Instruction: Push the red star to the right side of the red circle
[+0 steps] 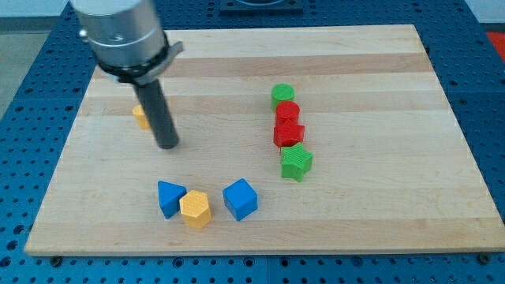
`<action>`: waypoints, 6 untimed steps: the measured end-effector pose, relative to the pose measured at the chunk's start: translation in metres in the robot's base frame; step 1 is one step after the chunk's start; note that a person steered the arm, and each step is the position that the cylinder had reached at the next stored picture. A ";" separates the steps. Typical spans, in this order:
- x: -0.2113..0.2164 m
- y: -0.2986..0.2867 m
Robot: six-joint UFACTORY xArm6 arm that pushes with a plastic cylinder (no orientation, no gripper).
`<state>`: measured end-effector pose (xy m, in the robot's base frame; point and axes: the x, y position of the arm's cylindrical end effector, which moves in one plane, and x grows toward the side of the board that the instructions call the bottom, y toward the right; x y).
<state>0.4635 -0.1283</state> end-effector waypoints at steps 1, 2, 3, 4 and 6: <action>-0.010 0.057; -0.018 0.118; -0.021 0.170; -0.034 0.207; -0.041 0.208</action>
<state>0.4225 0.0799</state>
